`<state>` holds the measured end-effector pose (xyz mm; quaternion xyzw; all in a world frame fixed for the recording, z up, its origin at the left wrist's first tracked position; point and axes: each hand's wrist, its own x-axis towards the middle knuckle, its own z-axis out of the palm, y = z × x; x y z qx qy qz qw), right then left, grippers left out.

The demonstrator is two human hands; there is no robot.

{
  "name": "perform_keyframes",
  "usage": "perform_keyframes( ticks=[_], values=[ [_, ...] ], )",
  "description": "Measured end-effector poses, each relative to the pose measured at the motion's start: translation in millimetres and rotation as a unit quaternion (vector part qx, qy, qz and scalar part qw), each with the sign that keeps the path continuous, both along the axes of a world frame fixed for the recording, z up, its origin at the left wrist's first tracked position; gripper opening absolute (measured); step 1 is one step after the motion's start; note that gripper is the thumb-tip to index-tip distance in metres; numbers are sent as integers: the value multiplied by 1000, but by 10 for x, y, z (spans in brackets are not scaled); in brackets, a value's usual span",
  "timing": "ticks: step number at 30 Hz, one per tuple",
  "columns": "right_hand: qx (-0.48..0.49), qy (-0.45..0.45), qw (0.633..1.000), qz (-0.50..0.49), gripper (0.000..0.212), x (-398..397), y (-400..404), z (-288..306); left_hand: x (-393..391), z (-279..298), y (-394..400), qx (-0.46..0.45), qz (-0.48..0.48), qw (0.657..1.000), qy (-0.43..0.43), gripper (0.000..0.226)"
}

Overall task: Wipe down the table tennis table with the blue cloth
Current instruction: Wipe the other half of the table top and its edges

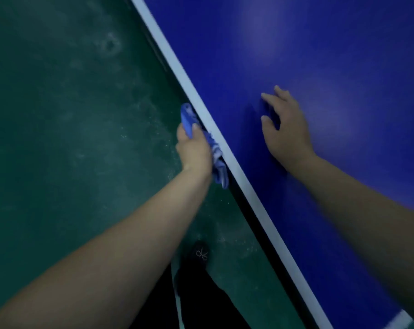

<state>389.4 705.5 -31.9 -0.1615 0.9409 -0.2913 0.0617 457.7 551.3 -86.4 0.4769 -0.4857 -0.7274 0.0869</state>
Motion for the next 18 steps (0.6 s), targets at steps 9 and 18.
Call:
perform_keyframes(
  ticks=[9,18],
  values=[
    [19,39,994,105,43,-755,-1324,-117,-416,-136,-290,-23,53,998,22,35],
    [119,99,973,169,45,-1588,-2166,-159,-1258,-114,-1141,59,100,990,84,27]
  ],
)
